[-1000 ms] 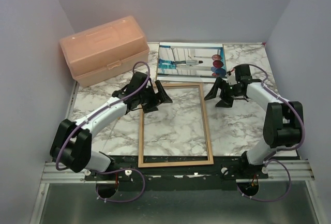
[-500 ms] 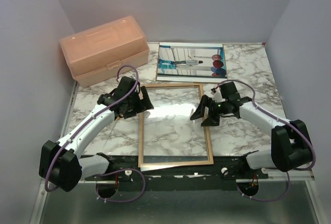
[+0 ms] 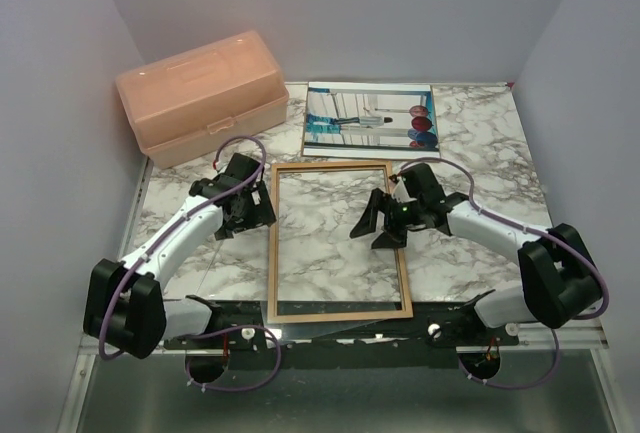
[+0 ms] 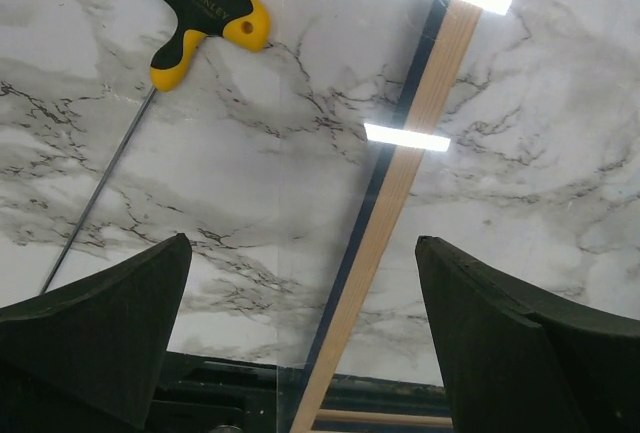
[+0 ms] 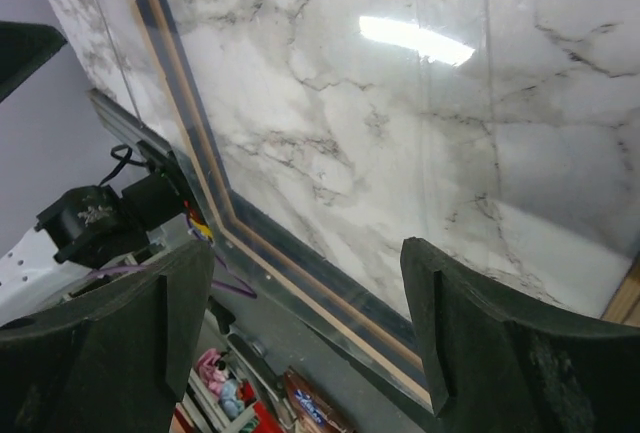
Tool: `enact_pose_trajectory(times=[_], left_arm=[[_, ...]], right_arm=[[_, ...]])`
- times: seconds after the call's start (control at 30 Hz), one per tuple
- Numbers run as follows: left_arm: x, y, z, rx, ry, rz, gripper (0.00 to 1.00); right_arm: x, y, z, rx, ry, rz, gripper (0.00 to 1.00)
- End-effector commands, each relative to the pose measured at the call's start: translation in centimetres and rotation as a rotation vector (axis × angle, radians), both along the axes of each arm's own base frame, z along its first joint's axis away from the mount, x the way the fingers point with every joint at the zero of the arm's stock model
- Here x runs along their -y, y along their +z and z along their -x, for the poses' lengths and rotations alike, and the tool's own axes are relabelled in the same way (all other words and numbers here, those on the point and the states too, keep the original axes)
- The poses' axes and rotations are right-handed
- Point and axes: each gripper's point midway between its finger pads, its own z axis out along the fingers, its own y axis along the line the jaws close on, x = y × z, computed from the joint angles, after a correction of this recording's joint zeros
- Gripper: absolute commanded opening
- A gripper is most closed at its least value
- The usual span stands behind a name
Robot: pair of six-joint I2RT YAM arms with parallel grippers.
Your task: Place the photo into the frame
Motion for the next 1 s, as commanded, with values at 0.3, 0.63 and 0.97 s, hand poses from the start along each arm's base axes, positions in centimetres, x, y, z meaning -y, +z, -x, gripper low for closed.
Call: enact_pose_trajectory(times=[0.3, 0.63, 0.97], left_arm=[[1.7, -4.1, 1.6, -0.077, -0.036, 0.258, 0.99], [4.2, -5.6, 1.1, -0.073, -0.042, 0.521, 0.91], [3.0, -1.7, -0.5, 0.074, -0.05, 0.547, 0.84]], right_arm=[[2.6, -2.5, -3.2, 0.055, -0.105, 0.252, 0.83], [1.9, -6.2, -1.4, -0.065, -0.026, 0.228, 0.82], [-0.7, -4.4, -0.4, -0.095, 0.002, 0.019, 0.82]])
